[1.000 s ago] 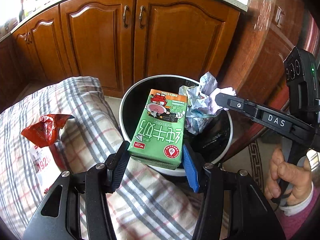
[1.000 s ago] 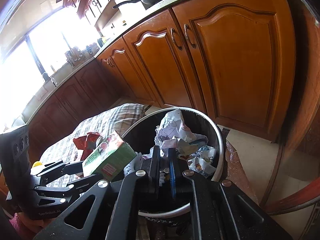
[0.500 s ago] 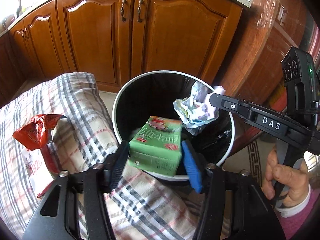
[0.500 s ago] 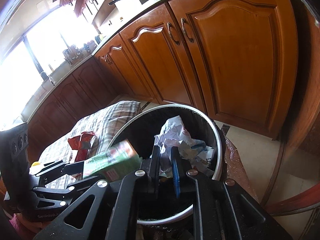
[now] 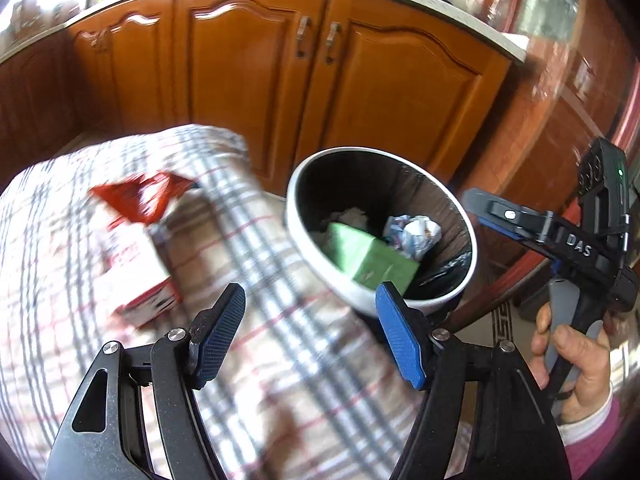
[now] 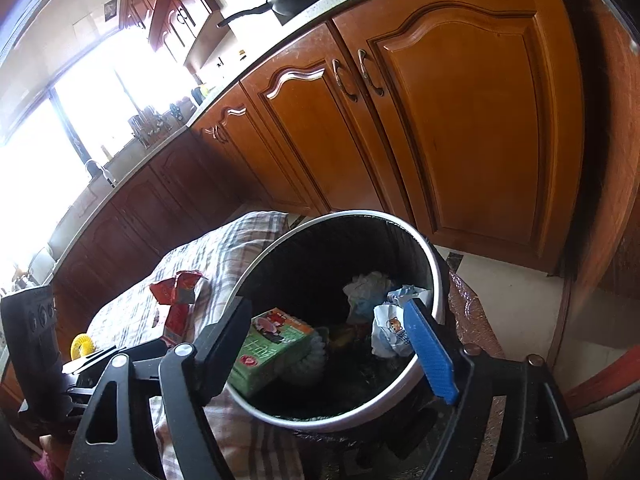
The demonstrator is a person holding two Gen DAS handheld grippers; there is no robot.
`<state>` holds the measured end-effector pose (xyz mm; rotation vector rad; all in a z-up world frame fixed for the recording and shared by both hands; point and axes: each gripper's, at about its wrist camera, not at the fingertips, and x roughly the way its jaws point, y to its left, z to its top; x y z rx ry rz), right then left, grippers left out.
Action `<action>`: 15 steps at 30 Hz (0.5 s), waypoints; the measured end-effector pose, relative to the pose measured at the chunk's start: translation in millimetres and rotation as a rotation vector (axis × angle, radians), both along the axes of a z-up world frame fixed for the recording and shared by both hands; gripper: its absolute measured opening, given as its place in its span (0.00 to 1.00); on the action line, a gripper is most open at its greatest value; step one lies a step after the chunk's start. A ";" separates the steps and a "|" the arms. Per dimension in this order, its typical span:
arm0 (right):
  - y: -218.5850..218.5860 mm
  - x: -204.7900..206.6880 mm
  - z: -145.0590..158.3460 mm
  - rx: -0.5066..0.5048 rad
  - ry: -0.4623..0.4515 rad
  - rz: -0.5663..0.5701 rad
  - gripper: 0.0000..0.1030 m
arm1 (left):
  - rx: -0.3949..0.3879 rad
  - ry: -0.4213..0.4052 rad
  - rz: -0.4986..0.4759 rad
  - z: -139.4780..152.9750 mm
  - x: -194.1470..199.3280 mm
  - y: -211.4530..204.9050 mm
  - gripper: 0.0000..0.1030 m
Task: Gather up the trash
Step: 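Open both tools to drop the carton and bag into the bin, then move both open tools back toward the last trash items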
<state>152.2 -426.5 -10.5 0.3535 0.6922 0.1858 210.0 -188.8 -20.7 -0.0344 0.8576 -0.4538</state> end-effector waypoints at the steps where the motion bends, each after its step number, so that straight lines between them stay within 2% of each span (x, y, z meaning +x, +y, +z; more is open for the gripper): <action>1: 1.8 -3.0 0.7 0.003 -0.005 0.000 0.82 | -0.004 0.001 0.013 -1.1 -1.9 4.2 0.67; 5: 8.7 -11.4 3.0 0.015 -0.015 -0.002 0.87 | -0.022 0.010 0.079 -5.8 -9.1 31.8 0.67; 15: 40.0 -35.0 9.8 0.035 -0.042 0.030 0.91 | -0.043 0.037 0.215 -20.7 -15.6 82.7 0.70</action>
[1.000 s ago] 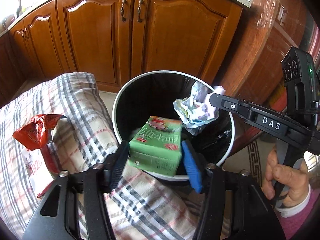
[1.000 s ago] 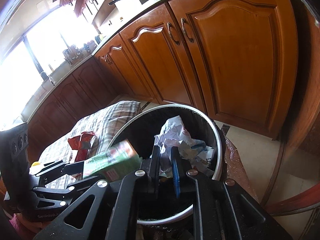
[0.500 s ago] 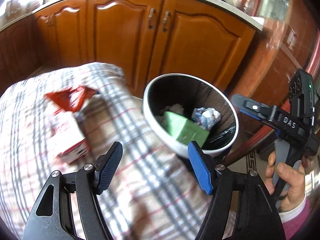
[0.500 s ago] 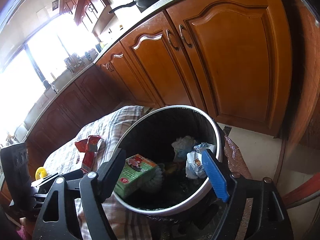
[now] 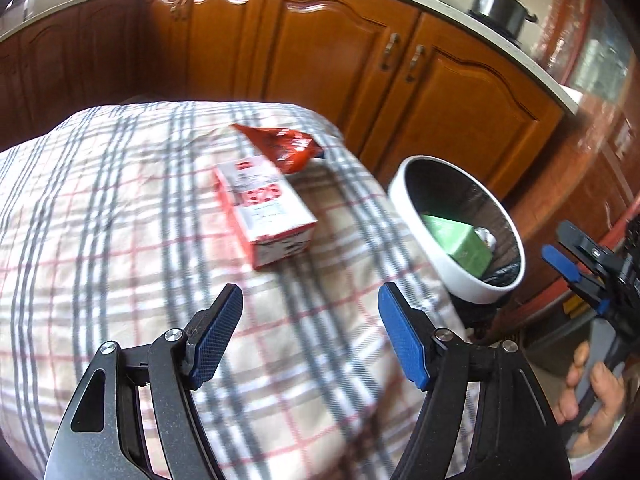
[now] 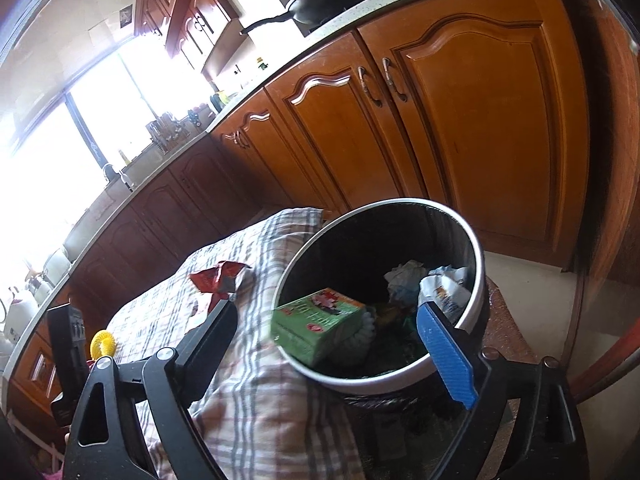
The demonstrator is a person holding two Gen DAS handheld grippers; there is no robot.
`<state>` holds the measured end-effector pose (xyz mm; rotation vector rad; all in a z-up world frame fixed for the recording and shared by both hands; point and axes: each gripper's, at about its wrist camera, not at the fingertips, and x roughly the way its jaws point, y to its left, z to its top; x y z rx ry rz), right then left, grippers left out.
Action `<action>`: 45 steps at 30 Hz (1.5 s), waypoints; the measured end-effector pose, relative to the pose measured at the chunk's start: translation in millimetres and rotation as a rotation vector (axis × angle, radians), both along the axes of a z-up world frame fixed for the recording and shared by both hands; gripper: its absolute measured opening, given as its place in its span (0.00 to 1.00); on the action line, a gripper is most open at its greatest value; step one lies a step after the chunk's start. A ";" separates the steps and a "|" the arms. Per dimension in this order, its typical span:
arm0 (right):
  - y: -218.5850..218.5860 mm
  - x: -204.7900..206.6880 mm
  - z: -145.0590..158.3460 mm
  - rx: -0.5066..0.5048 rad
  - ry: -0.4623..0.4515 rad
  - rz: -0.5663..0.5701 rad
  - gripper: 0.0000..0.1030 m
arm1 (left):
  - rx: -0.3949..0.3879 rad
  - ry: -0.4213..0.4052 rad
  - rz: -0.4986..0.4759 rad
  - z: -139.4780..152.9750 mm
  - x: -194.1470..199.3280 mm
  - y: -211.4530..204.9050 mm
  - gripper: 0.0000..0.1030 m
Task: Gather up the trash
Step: 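Move both open tools back toward the last trash items, then grasp the white-red milk carton with the left tool while the right tool grasps the red wrapper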
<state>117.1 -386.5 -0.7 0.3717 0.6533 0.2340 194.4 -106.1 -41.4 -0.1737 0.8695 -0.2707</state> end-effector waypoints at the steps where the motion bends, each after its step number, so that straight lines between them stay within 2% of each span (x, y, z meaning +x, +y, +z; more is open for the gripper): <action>1: 3.4 -1.6 0.4 0.000 -0.002 0.005 0.91 | 0.001 0.003 0.010 -1.0 -0.3 3.5 0.70; 7: 22.7 -2.6 1.5 -0.007 -0.004 0.039 0.92 | 0.028 0.005 0.060 -1.9 10.7 8.9 0.73; 14: 37.8 3.6 1.5 -0.010 0.000 0.061 0.92 | 0.051 0.034 0.106 -7.1 42.6 1.1 0.74; 20: 49.1 11.6 2.5 -0.013 -0.003 0.079 0.92 | 0.117 0.063 0.121 -18.6 64.7 -8.8 0.73; 23: 56.3 15.4 3.7 -0.015 -0.006 0.090 0.92 | 0.109 0.084 0.100 -26.4 67.9 -4.0 0.52; 25: 61.6 18.3 3.8 -0.019 -0.008 0.099 0.92 | 0.088 0.071 0.089 -26.3 62.6 2.7 0.50; 34: 104.6 32.4 2.5 -0.049 -0.007 0.195 0.92 | 0.098 0.019 0.065 -9.0 17.0 49.1 0.46; 45: 174.5 75.9 -24.8 -0.078 0.067 0.300 0.92 | 0.094 0.001 0.137 -13.6 -13.2 107.5 0.46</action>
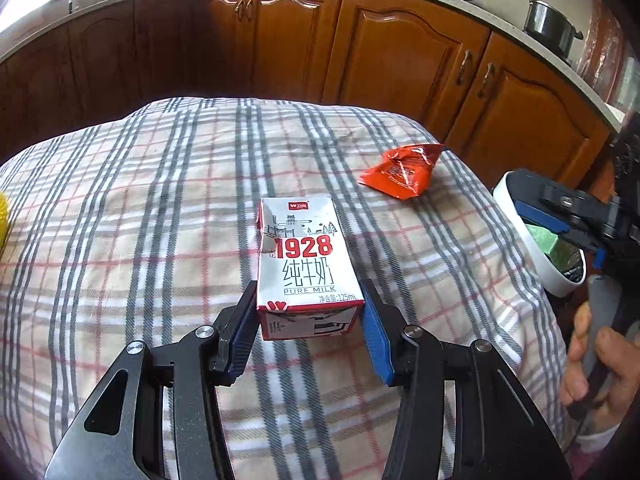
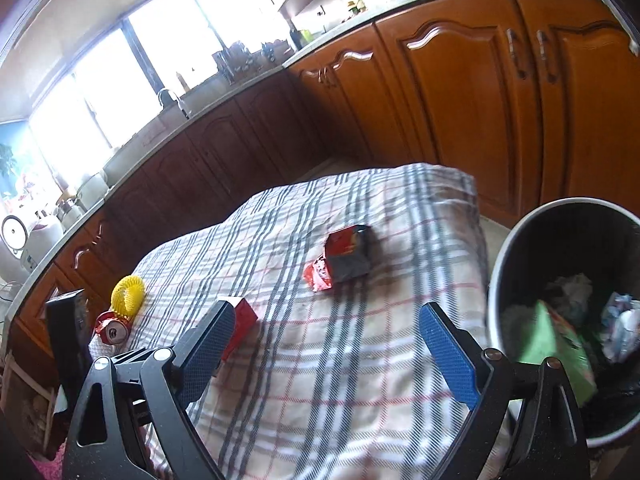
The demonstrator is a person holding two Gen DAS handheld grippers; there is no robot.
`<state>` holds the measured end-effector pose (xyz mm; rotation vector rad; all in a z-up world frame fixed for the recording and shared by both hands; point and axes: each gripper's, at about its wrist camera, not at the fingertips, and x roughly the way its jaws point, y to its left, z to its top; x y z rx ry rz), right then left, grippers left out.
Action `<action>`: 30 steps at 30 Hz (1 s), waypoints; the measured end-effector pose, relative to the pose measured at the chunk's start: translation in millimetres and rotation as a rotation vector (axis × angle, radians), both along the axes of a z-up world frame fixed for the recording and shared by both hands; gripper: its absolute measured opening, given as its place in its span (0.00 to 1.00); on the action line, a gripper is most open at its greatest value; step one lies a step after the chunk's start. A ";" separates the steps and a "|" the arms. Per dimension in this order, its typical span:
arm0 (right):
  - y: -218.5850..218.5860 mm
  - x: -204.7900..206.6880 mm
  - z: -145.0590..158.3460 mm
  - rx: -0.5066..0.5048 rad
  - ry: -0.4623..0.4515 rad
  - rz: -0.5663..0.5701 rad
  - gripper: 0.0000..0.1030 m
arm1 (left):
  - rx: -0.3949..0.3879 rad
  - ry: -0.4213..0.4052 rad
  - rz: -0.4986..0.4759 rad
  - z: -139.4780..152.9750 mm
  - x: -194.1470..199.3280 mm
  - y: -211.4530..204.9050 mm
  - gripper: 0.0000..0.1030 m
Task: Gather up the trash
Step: 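Grasp the white-red milk carton with the left tool while the right tool grasps the red wrapper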
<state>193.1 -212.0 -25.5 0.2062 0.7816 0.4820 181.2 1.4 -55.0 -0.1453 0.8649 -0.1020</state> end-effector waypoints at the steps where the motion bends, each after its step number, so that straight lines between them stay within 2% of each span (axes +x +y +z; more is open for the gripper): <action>1: 6.6 7.1 -4.1 -0.010 0.007 -0.002 0.92 | -0.007 0.001 0.005 -0.9 0.6 3.7 0.46; 10: 42.7 61.6 -28.7 -0.130 0.043 -0.020 0.95 | -0.067 0.038 0.045 -14.8 4.5 19.0 0.48; 15: 44.0 75.0 -39.0 -0.141 0.067 -0.027 0.91 | -0.078 0.047 0.052 -17.6 7.2 18.3 0.50; 18: 42.1 75.0 -41.3 -0.138 0.084 -0.026 0.63 | -0.082 0.044 0.054 -16.7 8.3 17.3 0.55; 20: 39.7 73.0 -42.6 -0.143 0.095 -0.030 0.23 | -0.080 0.039 0.059 -15.2 10.0 16.6 0.58; 22: 38.8 71.5 -41.8 -0.140 0.095 -0.030 0.09 | -0.079 0.033 0.061 -14.4 12.2 16.0 0.58; 24: 35.6 63.7 -37.9 -0.132 0.081 -0.023 0.07 | -0.062 0.027 0.066 -15.3 15.1 14.0 0.55; 25: 35.1 60.6 -36.0 -0.131 0.076 -0.018 0.04 | -0.059 0.031 0.065 -16.4 18.1 15.0 0.50; 30: 24.9 30.7 -22.4 -0.115 0.042 -0.001 0.03 | -0.036 0.014 0.061 -14.8 16.7 10.5 0.46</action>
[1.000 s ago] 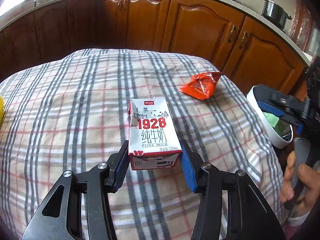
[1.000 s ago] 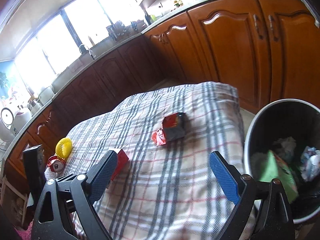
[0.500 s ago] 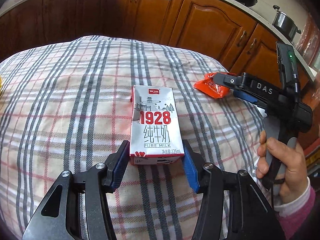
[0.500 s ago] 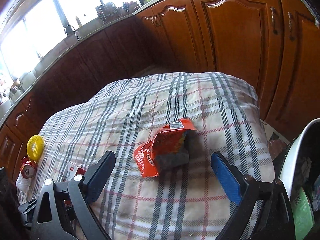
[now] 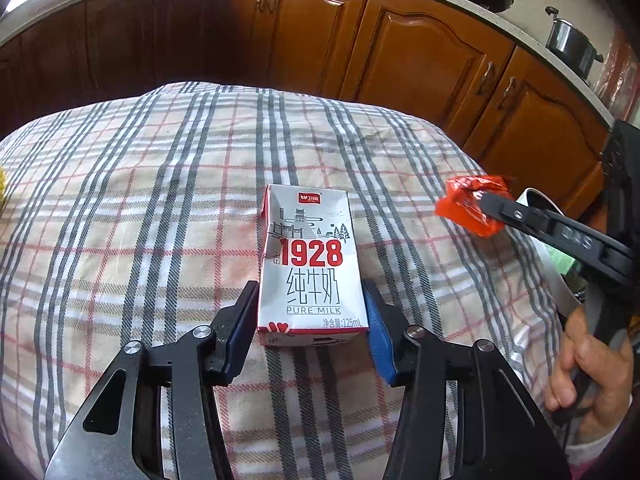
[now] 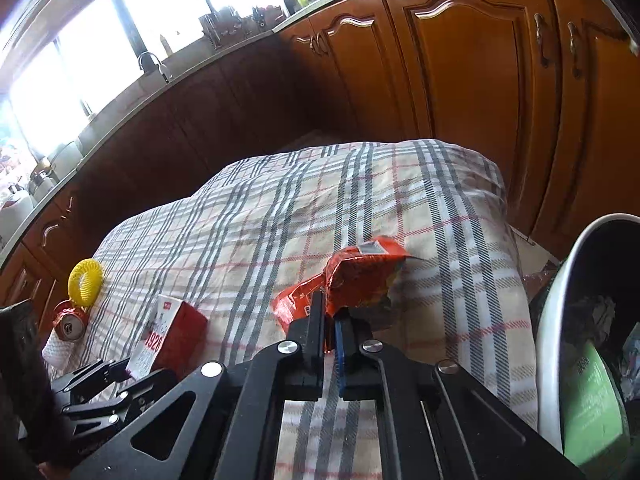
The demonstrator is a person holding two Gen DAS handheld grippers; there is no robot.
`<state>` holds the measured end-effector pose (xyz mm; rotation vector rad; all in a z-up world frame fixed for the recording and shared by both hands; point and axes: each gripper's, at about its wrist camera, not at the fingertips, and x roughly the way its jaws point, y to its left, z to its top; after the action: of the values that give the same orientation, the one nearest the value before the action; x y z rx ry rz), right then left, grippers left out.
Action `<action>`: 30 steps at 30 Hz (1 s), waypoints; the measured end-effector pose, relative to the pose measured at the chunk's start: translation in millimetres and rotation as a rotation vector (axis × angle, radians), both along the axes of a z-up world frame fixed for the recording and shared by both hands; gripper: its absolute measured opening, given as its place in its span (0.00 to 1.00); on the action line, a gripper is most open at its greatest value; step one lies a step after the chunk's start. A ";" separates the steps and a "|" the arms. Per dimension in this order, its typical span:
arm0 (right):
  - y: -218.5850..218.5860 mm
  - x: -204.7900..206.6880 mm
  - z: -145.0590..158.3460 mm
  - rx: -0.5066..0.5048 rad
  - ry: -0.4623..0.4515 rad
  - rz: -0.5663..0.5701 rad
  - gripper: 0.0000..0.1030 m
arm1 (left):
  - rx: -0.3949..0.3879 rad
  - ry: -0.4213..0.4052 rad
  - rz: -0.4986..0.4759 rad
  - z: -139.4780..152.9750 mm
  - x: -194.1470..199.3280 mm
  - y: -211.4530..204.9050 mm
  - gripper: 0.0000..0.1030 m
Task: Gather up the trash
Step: 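Grasp the white-red milk carton with the left tool while the right tool grasps the red wrapper, then carry the white-red carton and red wrapper over the trash bin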
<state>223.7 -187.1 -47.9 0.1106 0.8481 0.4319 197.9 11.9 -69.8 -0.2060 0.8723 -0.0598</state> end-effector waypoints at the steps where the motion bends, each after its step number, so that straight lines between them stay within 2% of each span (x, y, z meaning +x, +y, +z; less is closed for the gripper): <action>1: -3.4 -6.5 2.4 0.006 -0.006 0.000 0.03 | 0.005 -0.005 -0.001 1.4 -1.5 -1.6 0.46; 6: -24.2 -38.6 12.3 0.037 -0.023 -0.005 0.03 | 0.006 -0.029 -0.034 10.8 -7.5 -14.5 0.45; 12: -50.7 -68.5 27.5 0.054 -0.055 -0.025 0.03 | 0.028 -0.070 -0.110 27.6 -19.0 -48.7 0.45; 22: -84.3 -99.5 51.5 0.070 -0.118 -0.085 0.03 | 0.045 -0.108 -0.217 47.1 -34.8 -97.3 0.45; 30: -111.3 -109.3 57.7 0.061 -0.136 -0.127 0.03 | 0.044 -0.124 -0.267 56.4 -35.9 -122.2 0.45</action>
<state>114.5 -298.3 9.8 0.1888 0.6900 0.3419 161.9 -110.3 -13.5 -0.0433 0.7725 -0.2987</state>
